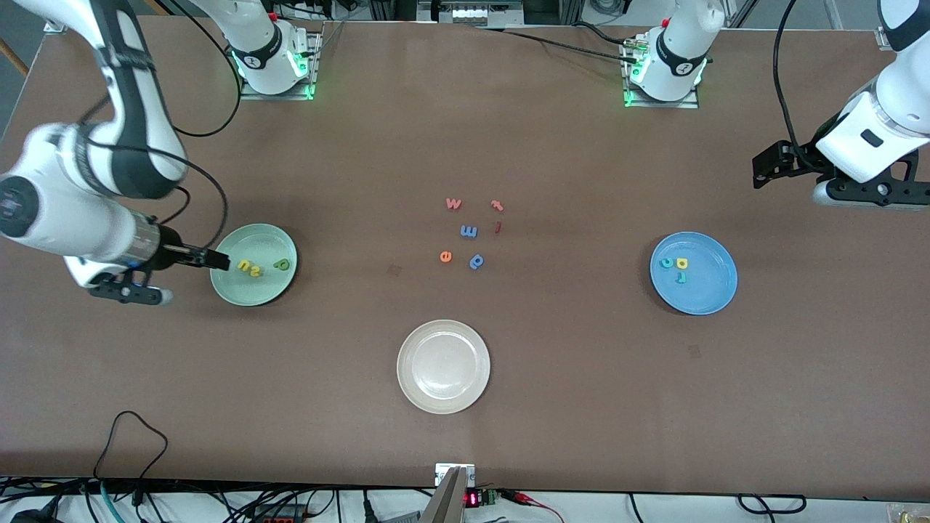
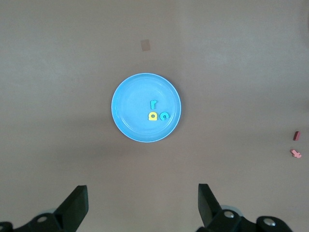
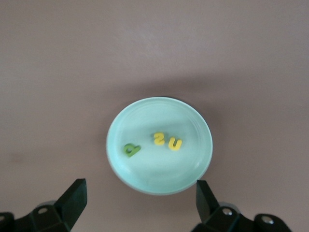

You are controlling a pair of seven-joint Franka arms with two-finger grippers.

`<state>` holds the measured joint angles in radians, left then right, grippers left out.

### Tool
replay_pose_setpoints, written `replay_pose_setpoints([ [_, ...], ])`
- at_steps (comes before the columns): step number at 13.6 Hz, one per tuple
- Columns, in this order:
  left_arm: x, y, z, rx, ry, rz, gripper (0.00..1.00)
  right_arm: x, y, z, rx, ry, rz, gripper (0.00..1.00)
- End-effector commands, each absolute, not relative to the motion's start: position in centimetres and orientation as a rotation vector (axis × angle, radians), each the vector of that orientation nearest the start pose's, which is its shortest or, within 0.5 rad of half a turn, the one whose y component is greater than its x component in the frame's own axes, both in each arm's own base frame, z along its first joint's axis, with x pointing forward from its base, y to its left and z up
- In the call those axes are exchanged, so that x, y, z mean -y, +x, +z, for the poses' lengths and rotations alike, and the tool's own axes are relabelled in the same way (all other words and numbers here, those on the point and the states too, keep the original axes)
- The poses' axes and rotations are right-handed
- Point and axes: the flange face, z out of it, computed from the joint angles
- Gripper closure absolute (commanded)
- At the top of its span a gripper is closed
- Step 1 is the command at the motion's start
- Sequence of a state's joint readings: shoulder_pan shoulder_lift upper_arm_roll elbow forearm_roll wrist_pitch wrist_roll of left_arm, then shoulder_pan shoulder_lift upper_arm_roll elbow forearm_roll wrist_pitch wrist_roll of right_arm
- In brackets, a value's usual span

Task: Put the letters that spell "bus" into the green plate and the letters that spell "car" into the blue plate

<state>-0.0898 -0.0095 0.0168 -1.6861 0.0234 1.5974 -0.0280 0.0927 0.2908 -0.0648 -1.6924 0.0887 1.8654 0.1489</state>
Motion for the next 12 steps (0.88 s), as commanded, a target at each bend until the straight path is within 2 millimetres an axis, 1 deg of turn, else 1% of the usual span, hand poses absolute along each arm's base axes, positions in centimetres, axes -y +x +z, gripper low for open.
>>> replay_pose_setpoints([
  [1, 3.8, 55.4, 58.0, -0.062, -3.106, 0.129, 0.00, -2.3, 64.1, 48.6, -0.242, -3.080, 0.198, 0.00],
  [2, 4.0, 55.4, 58.0, -0.062, -3.107, 0.126, 0.00, -1.8, 63.9, 51.0, -0.243, -3.082, 0.184, 0.00],
  [3, 3.9, 55.4, 57.9, -0.059, -3.113, 0.129, 0.00, 0.3, 63.8, 52.8, -0.282, -3.089, 0.161, 0.00],
  [4, 3.6, 55.4, 57.9, -0.054, -3.114, 0.134, 0.00, 2.2, 63.5, 54.2, -0.283, -3.094, 0.155, 0.00],
  [5, 3.7, 55.4, 57.9, -0.054, -3.113, 0.134, 0.00, 4.0, 62.9, 56.1, -0.240, -3.097, 0.123, 0.00],
  [6, 3.7, 55.4, 57.9, -0.052, -3.114, 0.130, 0.00, 6.4, 62.0, 57.8, -0.181, -3.100, 0.086, 0.00],
  [7, 3.7, 55.4, 58.0, -0.052, -3.114, 0.127, 0.00, 7.9, 61.3, 58.7, -0.162, -3.095, 0.063, 0.00],
  [8, 3.7, 55.4, 58.0, -0.052, -3.114, 0.132, 0.00, 8.8, 60.7, 59.2, -0.165, -3.086, 0.044, 0.00],
  [9, 2.9, 55.4, 57.9, -0.040, -3.114, 0.144, 0.00, 9.3, 60.2, 59.8, -0.170, -3.076, 0.031, 0.00],
  [10, 2.6, 55.4, 57.7, -0.023, -3.113, 0.149, 0.00, 8.9, 60.0, 60.2, -0.165, -3.077, 0.030, 0.00],
  [11, 2.9, 55.5, 58.0, -0.033, -3.113, 0.135, 0.00, 8.2, 60.1, 60.2, -0.163, -3.078, 0.033, 0.00],
  [12, 2.9, 55.5, 57.9, -0.033, -3.114, 0.142, 0.00, 8.2, 60.1, 60.2, -0.167, -3.082, 0.033, 0.00],
])
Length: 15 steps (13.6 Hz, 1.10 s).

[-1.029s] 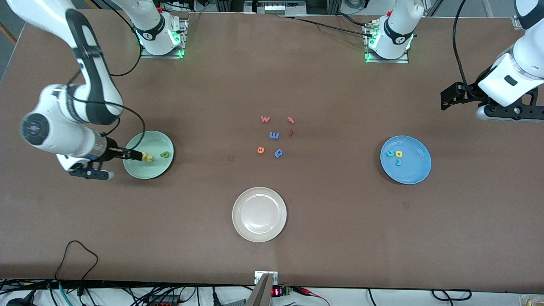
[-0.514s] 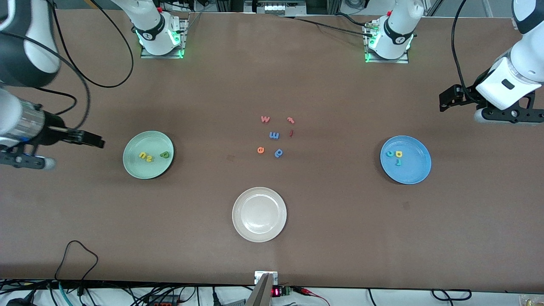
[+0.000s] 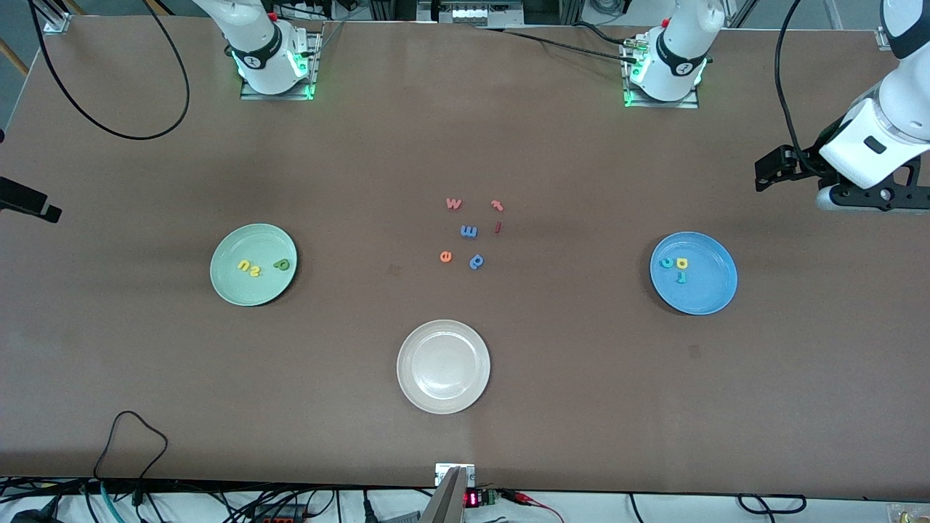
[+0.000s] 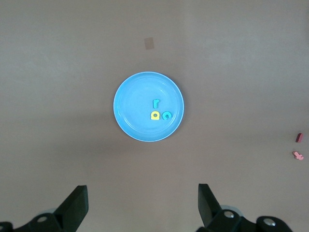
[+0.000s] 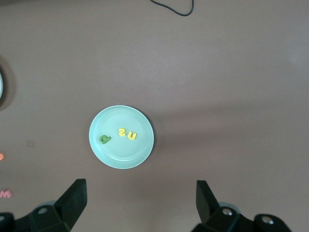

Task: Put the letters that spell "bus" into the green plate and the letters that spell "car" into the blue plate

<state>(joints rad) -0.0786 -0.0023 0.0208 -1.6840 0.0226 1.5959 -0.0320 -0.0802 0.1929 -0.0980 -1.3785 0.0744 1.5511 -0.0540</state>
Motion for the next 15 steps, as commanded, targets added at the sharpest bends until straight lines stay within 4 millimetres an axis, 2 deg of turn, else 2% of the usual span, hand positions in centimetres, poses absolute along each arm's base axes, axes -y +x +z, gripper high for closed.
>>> replay_pose_setpoints([
  [1, 3.1, 55.4, 57.8, -0.035, -3.113, 0.142, 0.00, 8.3, 60.1, 60.2, -0.172, -3.091, 0.033, 0.00],
  [5, 3.5, 55.4, 57.9, -0.049, -3.112, 0.141, 0.00, 7.2, 59.9, 60.4, -0.145, -3.110, 0.049, 0.00],
  [7, 3.5, 55.3, 58.0, -0.056, -3.111, 0.144, 0.00, 7.5, 57.9, 59.4, -0.150, -3.110, 0.104, 0.00],
  [10, 3.7, 55.4, 57.9, -0.054, -3.112, 0.146, 0.00, 7.5, 55.5, 58.3, -0.141, -3.125, 0.046, 0.00],
  [11, 3.8, 55.4, 57.9, -0.056, -3.112, 0.146, 0.00, 7.4, 55.2, 58.2, -0.141, -3.124, 0.049, 0.00],
  [13, 3.7, 55.4, 57.9, -0.054, -3.112, 0.146, 0.00, 6.2, 54.6, 59.5, -0.103, -3.133, 0.029, 0.00],
  [15, 3.7, 55.3, 57.9, -0.056, -3.112, 0.149, 0.00, 6.3, 54.3, 60.0, -0.093, -3.133, 0.015, 0.00],
])
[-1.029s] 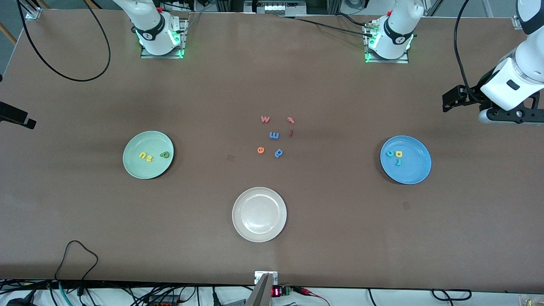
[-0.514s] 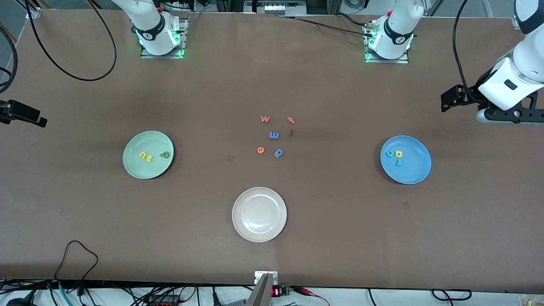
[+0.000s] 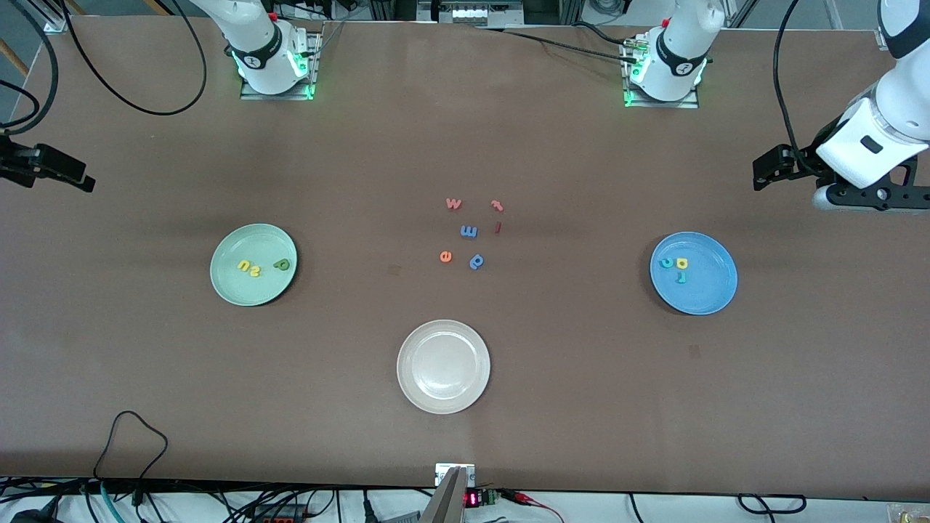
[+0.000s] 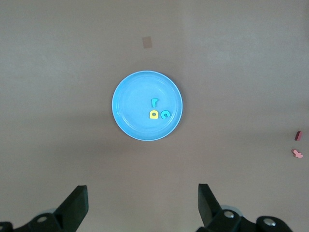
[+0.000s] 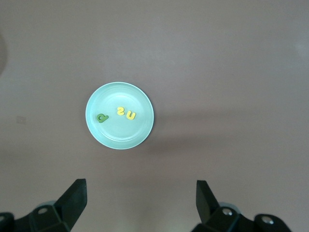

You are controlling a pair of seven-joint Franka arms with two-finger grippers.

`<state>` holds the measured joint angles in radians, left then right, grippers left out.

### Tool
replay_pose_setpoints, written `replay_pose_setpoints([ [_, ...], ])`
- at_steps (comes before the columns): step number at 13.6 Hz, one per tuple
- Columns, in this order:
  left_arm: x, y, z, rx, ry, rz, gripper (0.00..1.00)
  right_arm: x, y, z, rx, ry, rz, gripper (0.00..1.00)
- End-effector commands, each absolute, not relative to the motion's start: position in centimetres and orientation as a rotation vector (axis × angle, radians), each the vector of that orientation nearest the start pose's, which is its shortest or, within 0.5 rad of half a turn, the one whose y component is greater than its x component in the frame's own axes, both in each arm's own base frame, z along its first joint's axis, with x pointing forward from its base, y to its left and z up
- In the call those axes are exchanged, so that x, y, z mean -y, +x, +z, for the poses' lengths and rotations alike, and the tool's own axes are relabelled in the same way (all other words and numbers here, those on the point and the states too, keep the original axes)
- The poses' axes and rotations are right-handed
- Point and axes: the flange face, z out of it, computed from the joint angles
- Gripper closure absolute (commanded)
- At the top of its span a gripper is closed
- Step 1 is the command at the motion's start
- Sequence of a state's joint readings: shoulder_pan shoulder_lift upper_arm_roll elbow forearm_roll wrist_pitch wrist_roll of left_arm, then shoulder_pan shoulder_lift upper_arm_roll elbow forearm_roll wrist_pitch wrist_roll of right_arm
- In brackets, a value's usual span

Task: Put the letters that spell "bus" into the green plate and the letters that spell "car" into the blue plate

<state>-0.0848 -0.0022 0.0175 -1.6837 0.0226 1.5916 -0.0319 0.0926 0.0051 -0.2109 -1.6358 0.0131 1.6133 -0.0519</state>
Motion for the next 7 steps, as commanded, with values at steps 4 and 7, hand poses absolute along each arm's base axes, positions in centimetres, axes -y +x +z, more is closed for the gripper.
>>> replay_pose_setpoints([
  [4, 3.70, 55.34, 57.90, -0.059, -3.112, 0.149, 0.00, 6.30, 54.19, 60.20, -0.103, -3.132, 0.039, 0.00],
  [7, 3.71, 55.37, 57.92, -0.064, -3.113, 0.144, 0.00, 6.39, 54.28, 60.17, -0.105, -3.132, 0.032, 0.00],
])
